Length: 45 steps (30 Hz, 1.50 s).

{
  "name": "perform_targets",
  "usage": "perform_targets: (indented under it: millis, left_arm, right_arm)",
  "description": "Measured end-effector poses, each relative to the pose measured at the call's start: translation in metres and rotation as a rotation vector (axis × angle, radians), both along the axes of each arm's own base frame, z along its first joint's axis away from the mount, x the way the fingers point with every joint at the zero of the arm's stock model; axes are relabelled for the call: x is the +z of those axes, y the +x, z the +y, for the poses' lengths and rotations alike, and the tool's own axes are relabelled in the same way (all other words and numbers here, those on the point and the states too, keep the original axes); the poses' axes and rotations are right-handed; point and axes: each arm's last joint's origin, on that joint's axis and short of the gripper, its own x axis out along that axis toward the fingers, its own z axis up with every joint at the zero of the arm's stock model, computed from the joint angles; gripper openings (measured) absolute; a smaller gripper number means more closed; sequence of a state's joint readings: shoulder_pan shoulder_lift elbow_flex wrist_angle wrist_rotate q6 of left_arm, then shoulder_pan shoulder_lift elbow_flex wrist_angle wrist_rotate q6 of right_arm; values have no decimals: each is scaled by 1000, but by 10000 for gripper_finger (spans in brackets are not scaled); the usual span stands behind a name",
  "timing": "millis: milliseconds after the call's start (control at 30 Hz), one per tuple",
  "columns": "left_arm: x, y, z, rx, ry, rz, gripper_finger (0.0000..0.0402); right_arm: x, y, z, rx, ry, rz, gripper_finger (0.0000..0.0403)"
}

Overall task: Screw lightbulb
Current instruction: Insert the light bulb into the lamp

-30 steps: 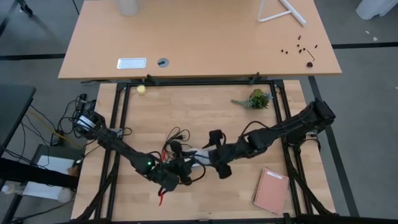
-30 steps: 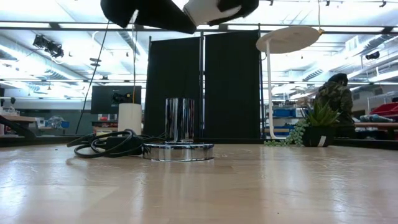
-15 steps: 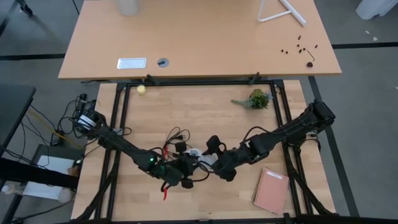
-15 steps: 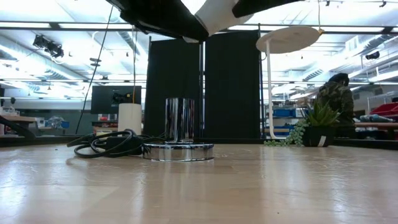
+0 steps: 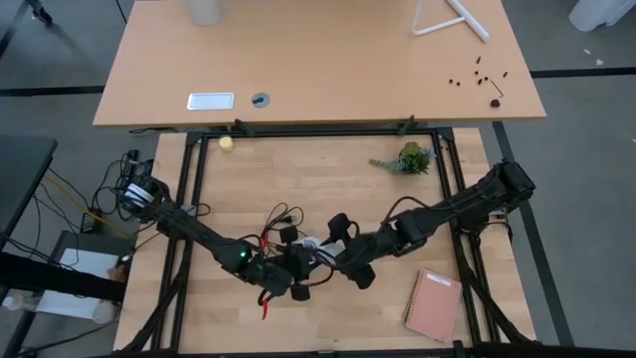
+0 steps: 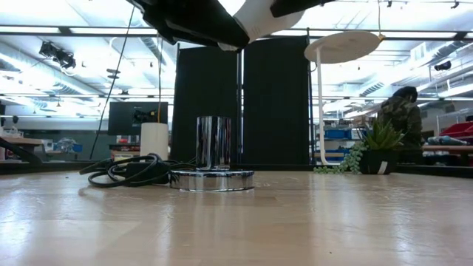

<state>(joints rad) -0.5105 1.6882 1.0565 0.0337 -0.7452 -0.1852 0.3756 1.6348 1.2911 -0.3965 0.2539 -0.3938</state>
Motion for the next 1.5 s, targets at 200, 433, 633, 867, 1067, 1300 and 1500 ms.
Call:
perform_targets:
  millis: [200, 433, 633, 867, 1067, 1300, 1500]
  left_arm:
    - [0, 0, 0, 2, -2, -1, 122]
    - [-1, 2, 5, 13, 1, 8, 122]
    - [-2, 4, 9, 8, -7, 21, 122]
    - [-2, 5, 10, 4, -14, 24, 122]
    - [-1, 5, 10, 0, -17, 22, 122]
    - [-1, 5, 10, 4, -16, 19, 122]
    - [-1, 5, 10, 4, -16, 18, 122]
  right_arm:
    - [0, 1, -3, -5, 50, 11, 364]
    - [-14, 11, -2, -6, 24, 29, 398]
    - [-20, 13, 1, 12, -56, 22, 388]
    - [-19, 15, -1, 16, -62, 13, 373]
    - [-18, 16, -1, 26, -70, -3, 339]
    - [-18, 16, -2, 24, -70, -1, 279]
    - [-18, 16, -3, 22, -68, 0, 242]
